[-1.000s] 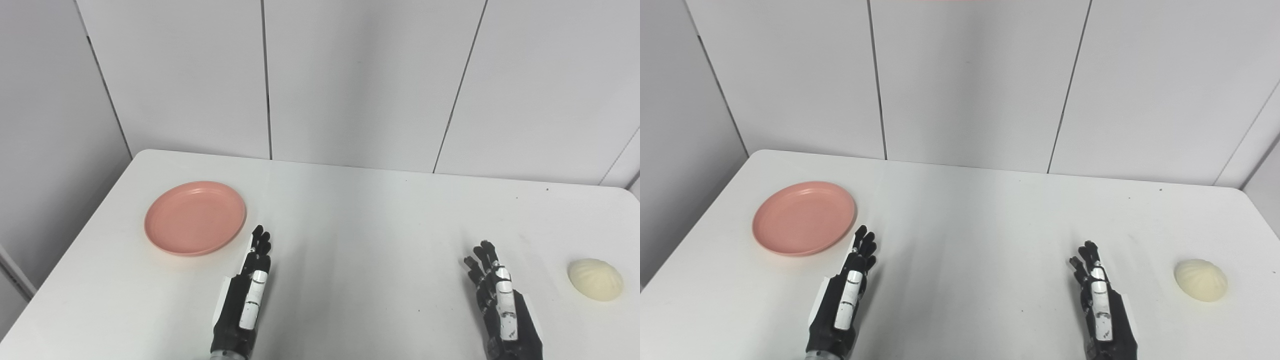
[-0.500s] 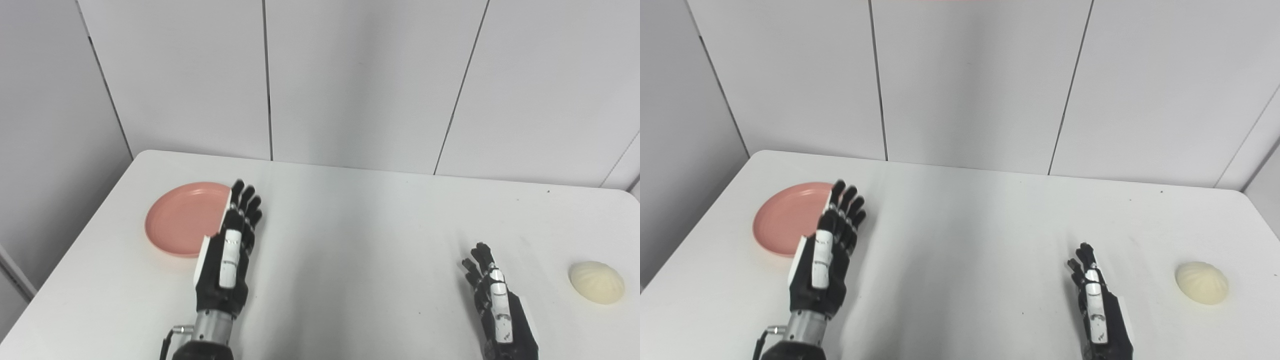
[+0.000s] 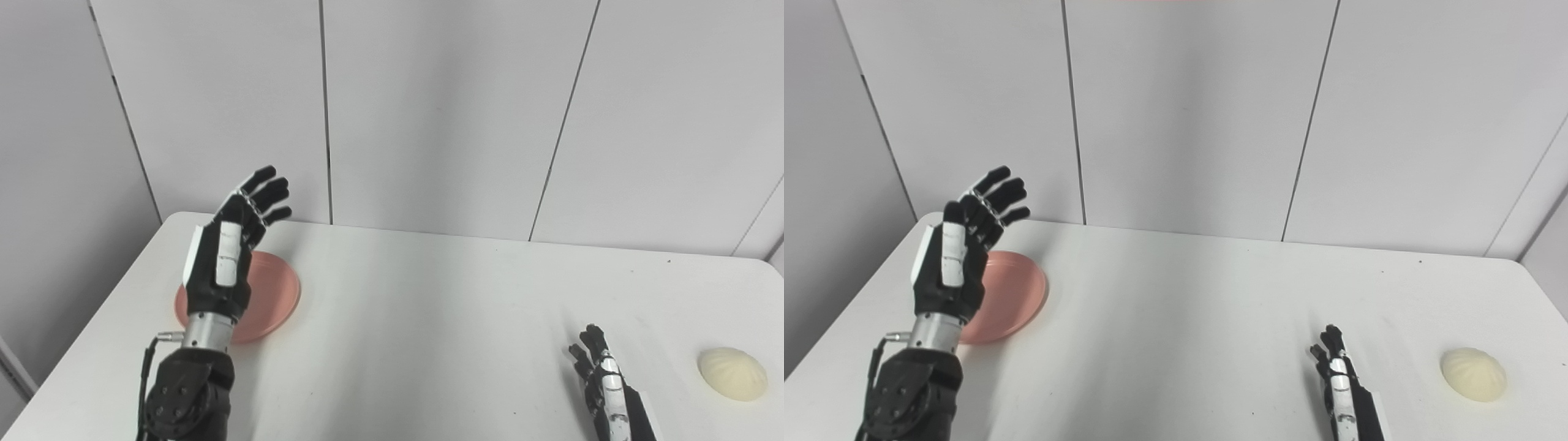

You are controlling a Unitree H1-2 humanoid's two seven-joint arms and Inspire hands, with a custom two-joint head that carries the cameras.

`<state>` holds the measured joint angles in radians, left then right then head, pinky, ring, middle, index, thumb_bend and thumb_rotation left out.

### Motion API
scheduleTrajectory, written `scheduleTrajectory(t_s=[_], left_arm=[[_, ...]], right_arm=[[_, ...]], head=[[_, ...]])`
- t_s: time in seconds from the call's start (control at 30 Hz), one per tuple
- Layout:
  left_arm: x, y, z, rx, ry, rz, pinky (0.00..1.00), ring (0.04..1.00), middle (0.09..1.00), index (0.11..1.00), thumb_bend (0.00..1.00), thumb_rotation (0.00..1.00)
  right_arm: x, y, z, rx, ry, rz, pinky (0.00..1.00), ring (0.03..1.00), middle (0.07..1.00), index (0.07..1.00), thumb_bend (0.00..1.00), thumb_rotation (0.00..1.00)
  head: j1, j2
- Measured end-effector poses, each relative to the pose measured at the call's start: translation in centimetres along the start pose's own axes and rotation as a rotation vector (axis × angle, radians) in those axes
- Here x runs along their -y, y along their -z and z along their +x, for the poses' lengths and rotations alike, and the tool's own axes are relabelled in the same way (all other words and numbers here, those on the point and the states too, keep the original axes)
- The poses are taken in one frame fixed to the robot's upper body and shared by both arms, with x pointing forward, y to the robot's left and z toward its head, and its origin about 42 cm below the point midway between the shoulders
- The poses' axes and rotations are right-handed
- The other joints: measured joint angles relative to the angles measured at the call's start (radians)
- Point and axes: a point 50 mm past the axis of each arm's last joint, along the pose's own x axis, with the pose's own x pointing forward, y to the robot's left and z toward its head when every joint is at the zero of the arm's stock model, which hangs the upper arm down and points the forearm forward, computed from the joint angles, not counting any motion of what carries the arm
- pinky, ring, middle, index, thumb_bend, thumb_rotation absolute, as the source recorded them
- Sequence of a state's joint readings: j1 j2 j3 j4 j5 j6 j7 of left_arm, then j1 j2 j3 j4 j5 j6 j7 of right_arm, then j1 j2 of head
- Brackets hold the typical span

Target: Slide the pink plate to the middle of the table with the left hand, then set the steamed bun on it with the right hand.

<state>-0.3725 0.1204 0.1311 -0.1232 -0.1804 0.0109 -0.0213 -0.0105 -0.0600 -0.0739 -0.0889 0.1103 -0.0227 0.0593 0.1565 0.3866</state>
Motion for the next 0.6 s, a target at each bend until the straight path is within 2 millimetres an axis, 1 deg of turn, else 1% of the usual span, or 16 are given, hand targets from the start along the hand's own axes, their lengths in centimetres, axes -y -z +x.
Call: scheduleTrajectory(t_s=[0.07, 0.1, 0.13, 0.27, 0.33, 0.47, 0.6], left_arm=[[-1.0, -0.1, 0.9, -0.001, 0.01, 0.013, 0.77, 0.829, 0.802, 0.772, 1.0, 0.92], [-1.6, 0.0, 1.3, -0.006, 0.015, 0.019, 0.75, 0.83, 0.802, 0.774, 1.0, 0.94], [-2.2, 0.0, 1.7, -0.009, 0.022, 0.022, 0.71, 0.827, 0.801, 0.781, 1.0, 0.95], [-5.6, -0.1, 3.5, -0.036, 0.041, 0.057, 0.67, 0.808, 0.793, 0.797, 1.0, 0.96], [-6.9, 0.0, 4.2, -0.044, 0.05, 0.064, 0.67, 0.793, 0.774, 0.801, 1.0, 0.95], [-9.3, 0.7, 5.0, -0.06, 0.034, 0.048, 0.65, 0.787, 0.779, 0.794, 1.0, 0.94], [-11.3, 1.7, 5.0, -0.078, -0.004, 0.044, 0.65, 0.793, 0.783, 0.81, 1.0, 0.95]], right_arm=[[0.0, 0.0, 0.0, 0.0, 0.0, 0.002, 1.0, 0.937, 0.967, 0.963, 0.73, 1.0], [0.0, 0.0, 0.1, 0.0, 0.0, 0.002, 0.99, 0.934, 0.964, 0.96, 0.73, 1.0], [-0.1, 0.0, 0.1, 0.0, 0.0, 0.003, 1.0, 0.934, 0.964, 0.96, 0.73, 1.0], [-0.1, 0.0, 0.1, 0.0, -0.001, 0.003, 1.0, 0.937, 0.965, 0.965, 0.72, 1.0], [0.0, 0.0, 0.1, 0.0, -0.003, 0.003, 1.0, 0.939, 0.966, 0.967, 0.72, 1.0], [0.0, 0.0, 0.1, 0.0, -0.003, 0.003, 1.0, 0.94, 0.967, 0.971, 0.72, 1.0], [0.0, 0.0, 0.0, 0.001, -0.002, 0.012, 1.0, 0.942, 0.97, 0.976, 0.72, 1.0]], head=[[0.0, 0.0], [0.002, 0.0], [0.002, -0.002], [0.0, 0.002], [0.0, 0.005], [0.003, 0.011], [0.005, 0.02]])
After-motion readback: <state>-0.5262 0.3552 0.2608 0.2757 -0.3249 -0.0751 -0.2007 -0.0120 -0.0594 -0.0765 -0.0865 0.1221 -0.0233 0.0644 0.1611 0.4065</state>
